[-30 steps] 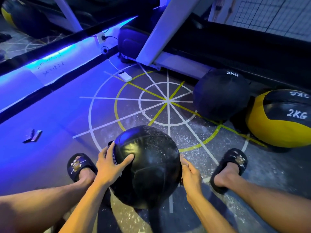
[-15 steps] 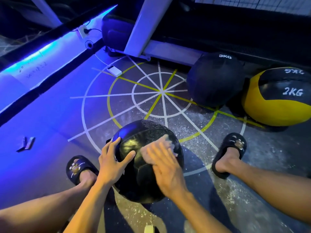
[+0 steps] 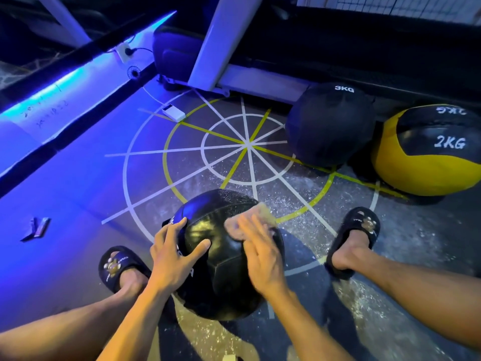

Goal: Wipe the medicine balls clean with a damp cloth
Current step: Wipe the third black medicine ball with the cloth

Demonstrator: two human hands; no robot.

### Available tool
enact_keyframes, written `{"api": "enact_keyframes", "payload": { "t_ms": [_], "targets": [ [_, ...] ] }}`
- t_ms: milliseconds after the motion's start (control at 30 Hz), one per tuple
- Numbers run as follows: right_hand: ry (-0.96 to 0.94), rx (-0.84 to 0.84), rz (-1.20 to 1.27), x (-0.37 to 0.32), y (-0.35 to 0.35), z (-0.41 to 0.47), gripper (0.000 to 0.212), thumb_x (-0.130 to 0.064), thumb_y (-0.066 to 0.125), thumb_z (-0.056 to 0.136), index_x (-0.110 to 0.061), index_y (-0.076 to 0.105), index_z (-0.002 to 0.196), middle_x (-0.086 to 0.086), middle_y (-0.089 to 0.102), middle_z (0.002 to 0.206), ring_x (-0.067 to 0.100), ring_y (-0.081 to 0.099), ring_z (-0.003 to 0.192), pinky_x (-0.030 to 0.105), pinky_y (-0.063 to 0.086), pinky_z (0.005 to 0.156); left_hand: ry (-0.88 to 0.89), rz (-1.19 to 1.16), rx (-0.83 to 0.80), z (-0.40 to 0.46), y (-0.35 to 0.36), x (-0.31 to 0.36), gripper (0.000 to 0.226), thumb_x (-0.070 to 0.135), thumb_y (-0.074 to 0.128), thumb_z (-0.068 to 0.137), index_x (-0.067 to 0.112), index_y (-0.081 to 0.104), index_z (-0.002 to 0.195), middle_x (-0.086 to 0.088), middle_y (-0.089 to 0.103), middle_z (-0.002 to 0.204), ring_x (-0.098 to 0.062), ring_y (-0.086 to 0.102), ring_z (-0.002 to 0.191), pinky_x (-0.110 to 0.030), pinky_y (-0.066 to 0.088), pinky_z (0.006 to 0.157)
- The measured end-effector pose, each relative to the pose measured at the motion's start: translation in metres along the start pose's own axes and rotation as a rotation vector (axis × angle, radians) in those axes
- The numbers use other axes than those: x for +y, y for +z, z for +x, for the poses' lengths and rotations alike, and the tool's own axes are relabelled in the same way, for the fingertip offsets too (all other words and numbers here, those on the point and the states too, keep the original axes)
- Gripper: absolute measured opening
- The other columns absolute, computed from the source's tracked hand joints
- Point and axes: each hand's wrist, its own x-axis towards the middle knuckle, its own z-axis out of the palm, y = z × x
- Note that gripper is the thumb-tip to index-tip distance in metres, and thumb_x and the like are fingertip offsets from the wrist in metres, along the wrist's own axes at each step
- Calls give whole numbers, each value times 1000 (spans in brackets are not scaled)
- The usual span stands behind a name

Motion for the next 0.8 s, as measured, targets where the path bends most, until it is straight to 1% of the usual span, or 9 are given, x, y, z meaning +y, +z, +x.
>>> {"api": "enact_keyframes", "payload": {
  "t_ms": [133,200,333,400,467,533,600,700,800],
  "targets": [
    [454,129,100,17,-19,30,44,-31,38,103,-46,54,142,-20,50,150,6,42,143,34,32,121,1,15,5,-3,5,3,86,83,67,59,50,45,135,12,32,142,-23,26,138,-42,21,117],
    [264,74,-6,-8,-14,22,48,-25,39,100,-43,50,143,-18,44,153,9,35,146,38,25,125,3,18,14,-5,7,5,82,77,69,63,48,46,136,8,33,145,-24,26,139,-42,20,117],
    [-397,-258,-236,-44,2,2,54,-11,44,101,-30,46,152,-10,39,161,22,34,150,41,25,125,52,54,30,-5,12,1,81,77,70,66,46,46,136,4,36,146,-25,29,139,-42,19,120],
    [-328,-161,-182,-26,-8,22,53,-8,46,98,-31,54,146,-21,45,153,14,44,141,39,32,121,32,27,16,-7,12,2,80,74,78,71,44,47,138,6,33,147,-25,26,140,-47,21,121],
    [29,-63,-110,-8,-25,54,47,-11,45,103,-38,61,138,-34,53,136,0,48,130,31,37,117,31,34,24,-9,12,0,78,72,76,70,45,47,137,8,31,147,-23,25,140,-47,22,121],
    [376,-44,-15,1,-37,72,42,-19,44,106,-43,65,133,-33,58,134,3,52,129,26,40,109,45,42,26,-12,14,0,82,80,74,66,46,46,136,10,30,147,-23,25,139,-46,22,121],
    [293,-74,-29,-13,-29,72,42,-15,45,102,-34,67,132,-15,64,137,14,54,131,32,40,114,37,36,25,-13,16,1,91,87,67,61,43,47,138,9,30,147,-23,24,140,-48,21,122],
    [-120,-259,-111,-42,0,51,44,-12,48,98,-30,63,135,-6,57,144,14,44,138,34,33,120,53,54,42,-14,16,-2,93,86,62,59,42,47,139,9,30,146,-23,25,140,-47,22,122],
    [-34,-217,-41,-19,-14,63,47,-11,49,97,-35,65,134,-18,60,142,6,52,133,31,38,117,47,20,31,-20,13,-4,92,86,65,56,46,46,137,18,28,139,-21,24,138,-42,22,117]
  ]
}}
